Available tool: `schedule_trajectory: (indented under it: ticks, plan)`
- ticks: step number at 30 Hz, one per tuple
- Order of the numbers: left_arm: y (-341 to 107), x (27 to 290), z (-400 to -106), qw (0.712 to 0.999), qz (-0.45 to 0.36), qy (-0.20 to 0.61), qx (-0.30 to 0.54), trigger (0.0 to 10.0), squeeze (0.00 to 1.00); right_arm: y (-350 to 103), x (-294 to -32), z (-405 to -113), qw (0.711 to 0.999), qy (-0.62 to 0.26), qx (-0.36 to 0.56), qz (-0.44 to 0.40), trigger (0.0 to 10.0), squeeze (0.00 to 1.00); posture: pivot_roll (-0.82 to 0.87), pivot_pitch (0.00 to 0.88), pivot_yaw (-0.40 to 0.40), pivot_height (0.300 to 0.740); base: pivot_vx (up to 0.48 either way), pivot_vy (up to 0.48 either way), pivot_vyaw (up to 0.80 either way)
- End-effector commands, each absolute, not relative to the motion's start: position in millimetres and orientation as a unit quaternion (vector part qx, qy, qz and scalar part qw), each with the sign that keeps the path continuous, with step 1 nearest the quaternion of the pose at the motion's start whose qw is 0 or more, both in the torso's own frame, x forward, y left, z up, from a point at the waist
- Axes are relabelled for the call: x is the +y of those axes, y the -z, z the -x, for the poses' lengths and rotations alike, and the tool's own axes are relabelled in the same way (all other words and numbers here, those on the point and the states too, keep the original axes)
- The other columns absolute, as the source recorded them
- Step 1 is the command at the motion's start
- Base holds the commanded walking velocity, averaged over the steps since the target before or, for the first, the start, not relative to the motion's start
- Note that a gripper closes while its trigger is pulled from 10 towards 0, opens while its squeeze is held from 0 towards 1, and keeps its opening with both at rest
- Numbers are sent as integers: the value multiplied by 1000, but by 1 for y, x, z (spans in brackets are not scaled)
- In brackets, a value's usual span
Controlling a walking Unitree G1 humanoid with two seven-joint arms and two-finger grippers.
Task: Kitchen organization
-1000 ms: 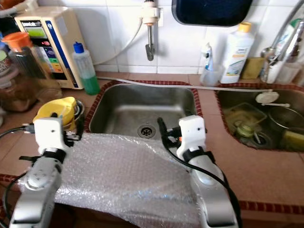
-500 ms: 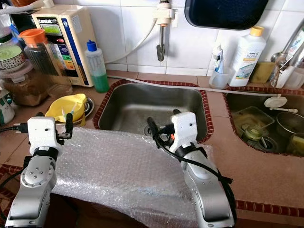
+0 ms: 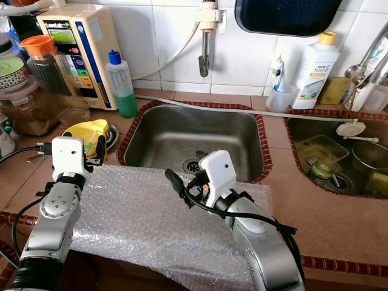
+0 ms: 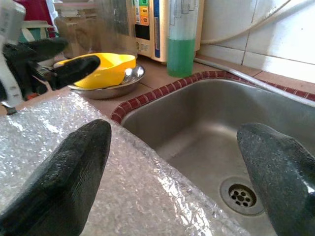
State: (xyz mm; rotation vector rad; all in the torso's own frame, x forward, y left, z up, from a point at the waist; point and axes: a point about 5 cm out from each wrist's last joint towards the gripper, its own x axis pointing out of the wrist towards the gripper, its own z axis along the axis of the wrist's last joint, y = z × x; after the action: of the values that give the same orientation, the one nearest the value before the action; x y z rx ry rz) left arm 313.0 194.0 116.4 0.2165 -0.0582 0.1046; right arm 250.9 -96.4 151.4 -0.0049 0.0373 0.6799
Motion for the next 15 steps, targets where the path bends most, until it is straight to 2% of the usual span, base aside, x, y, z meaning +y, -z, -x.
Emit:
schedule_trajectory:
  ticks: [1,4,12,15]
  plan:
    - [-125,198,-317,989,-119,-69,-50,10000,0,-159,-97,-249,941,-339,6,-8,10000,0,-8,0,43,740,0,0,0]
    - [-126,195,-316,988,-123,-68,-62,10000,0,-162,-95,-246,935,-355,2,1,10000,0,-7,0,43,740,0,0,171]
    - [-124,188,-307,989,-120,-54,-69,10000,0,-162,-95,-248,938,-348,2,0,10000,0,10,0,39,740,0,0,800]
    - [-122,186,-304,988,-132,-49,-69,10000,0,-162,-96,-251,942,-335,4,-11,10000,0,19,0,35,740,0,0,321]
